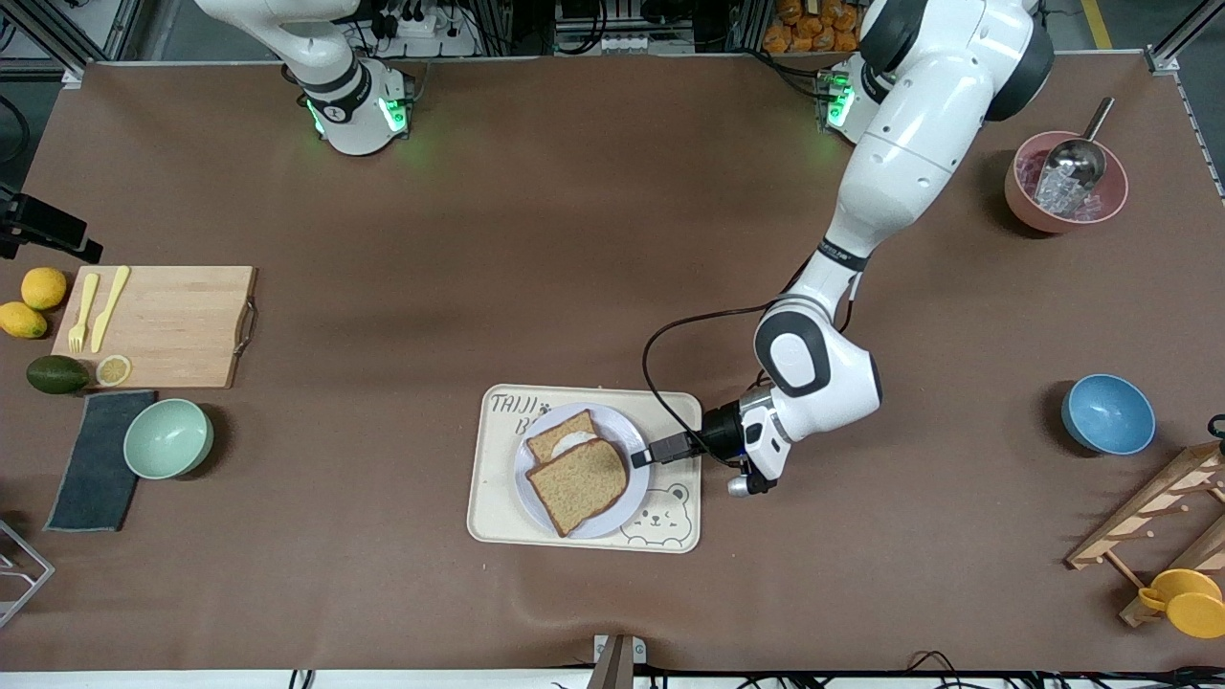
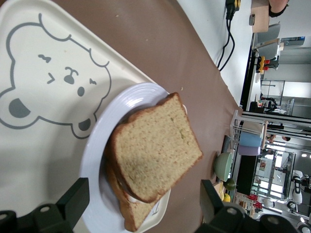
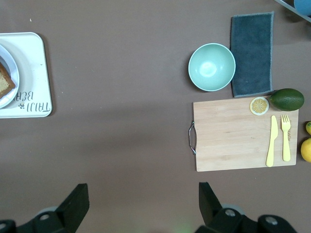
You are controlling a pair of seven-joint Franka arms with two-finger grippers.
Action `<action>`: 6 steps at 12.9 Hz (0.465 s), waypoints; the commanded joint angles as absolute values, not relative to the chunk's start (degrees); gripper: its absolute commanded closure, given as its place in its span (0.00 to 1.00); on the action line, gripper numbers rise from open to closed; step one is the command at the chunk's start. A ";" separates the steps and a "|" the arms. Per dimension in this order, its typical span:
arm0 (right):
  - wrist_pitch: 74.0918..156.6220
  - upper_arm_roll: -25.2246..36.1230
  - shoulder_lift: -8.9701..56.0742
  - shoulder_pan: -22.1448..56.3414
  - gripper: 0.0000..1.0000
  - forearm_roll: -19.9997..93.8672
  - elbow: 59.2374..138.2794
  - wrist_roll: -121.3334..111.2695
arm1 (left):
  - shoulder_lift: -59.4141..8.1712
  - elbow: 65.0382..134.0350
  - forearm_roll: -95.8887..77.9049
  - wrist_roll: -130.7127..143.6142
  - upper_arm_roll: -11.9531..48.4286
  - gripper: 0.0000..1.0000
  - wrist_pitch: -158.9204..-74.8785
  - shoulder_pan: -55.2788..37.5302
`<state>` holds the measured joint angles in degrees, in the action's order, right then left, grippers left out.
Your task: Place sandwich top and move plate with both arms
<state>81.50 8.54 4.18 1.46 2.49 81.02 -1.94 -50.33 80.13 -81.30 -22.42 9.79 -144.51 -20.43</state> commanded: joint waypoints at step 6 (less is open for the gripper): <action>81.56 8.79 2.55 2.29 0.00 3.16 82.88 -0.79 | -25.34 104.04 -62.79 -22.85 9.84 0.00 -144.23 -8.63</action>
